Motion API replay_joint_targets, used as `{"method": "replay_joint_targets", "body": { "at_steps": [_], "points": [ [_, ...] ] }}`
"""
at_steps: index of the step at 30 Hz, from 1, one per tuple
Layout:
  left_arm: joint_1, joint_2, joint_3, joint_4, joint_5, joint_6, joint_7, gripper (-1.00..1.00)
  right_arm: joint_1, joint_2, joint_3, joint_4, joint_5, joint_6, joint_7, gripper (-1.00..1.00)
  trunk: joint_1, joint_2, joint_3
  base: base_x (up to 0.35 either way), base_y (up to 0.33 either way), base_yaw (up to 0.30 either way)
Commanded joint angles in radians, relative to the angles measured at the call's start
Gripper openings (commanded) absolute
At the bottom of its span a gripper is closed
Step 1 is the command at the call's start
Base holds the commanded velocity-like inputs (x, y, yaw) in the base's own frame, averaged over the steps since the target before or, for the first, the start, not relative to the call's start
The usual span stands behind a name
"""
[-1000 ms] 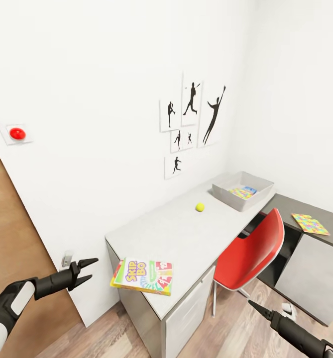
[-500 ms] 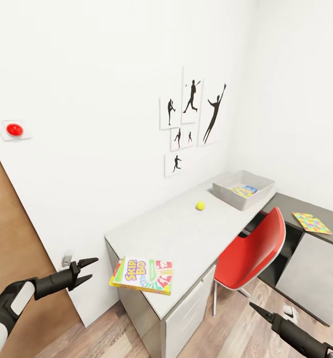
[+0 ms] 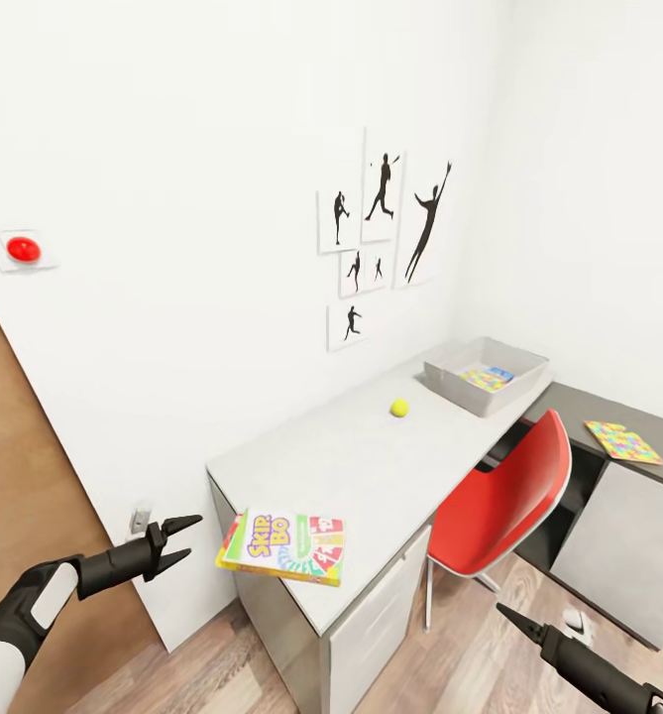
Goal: Put all the toys in the child's room - the three board games (two on the bed and one on the table), the two jigsaw puzzles on the table, and the tennis ball on the table - inside the toy box on the table in the child's room.
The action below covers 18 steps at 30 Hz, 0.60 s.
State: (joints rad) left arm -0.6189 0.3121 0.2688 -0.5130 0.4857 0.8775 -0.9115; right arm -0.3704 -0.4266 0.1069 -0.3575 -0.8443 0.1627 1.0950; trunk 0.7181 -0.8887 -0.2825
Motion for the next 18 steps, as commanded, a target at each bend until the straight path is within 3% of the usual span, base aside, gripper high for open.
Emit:
{"method": "replay_joint_targets", "body": {
  "at_steps": [1,18],
  "points": [
    [-0.001,-0.001,0.002,0.000,-0.001,0.005,-0.003,1.00,-0.001,-0.001,0.006,0.000,-0.010,0.009,0.002,1.00,0.004,-0.008,-0.005,0.000,0.000,0.000],
    [-0.001,-0.002,0.003,0.001,-0.001,0.003,-0.003,1.00,-0.001,-0.001,0.005,0.000,-0.009,0.009,0.003,1.00,0.069,-0.127,-0.058,0.000,0.000,0.000]
  ]
}}
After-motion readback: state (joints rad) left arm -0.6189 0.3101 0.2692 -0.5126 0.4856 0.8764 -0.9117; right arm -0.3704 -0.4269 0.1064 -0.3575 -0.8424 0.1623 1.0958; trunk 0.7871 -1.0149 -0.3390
